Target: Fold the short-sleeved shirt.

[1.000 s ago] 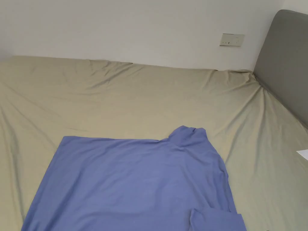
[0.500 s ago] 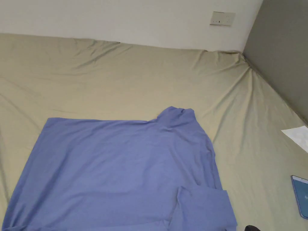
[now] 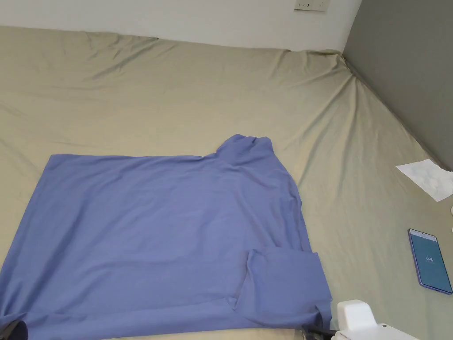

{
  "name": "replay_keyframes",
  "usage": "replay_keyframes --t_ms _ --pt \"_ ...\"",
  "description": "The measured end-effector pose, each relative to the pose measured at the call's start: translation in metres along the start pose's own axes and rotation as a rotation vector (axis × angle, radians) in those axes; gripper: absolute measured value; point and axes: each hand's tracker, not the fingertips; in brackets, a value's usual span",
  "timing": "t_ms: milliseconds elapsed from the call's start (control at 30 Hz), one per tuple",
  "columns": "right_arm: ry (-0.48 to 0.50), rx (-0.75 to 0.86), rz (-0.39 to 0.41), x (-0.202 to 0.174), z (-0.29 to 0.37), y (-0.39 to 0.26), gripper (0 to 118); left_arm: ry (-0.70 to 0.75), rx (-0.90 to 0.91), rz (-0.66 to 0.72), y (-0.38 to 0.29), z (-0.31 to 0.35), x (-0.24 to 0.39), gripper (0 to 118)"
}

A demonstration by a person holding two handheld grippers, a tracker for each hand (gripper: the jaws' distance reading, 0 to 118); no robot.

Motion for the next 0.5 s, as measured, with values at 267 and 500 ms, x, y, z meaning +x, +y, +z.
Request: replay_keyframes --t_ms 267,500 --pt "0.065 0.001 -0.054 0.011 -0.017 -0.001 11 0.019 -0.023 0.015 -0.003 -0.001 -0.003 0" --pt "0.105 0.03 -0.131 0.016 -0.002 0.003 5 0.035 -0.044 0.057 0.005 -0.016 -0.018 61"
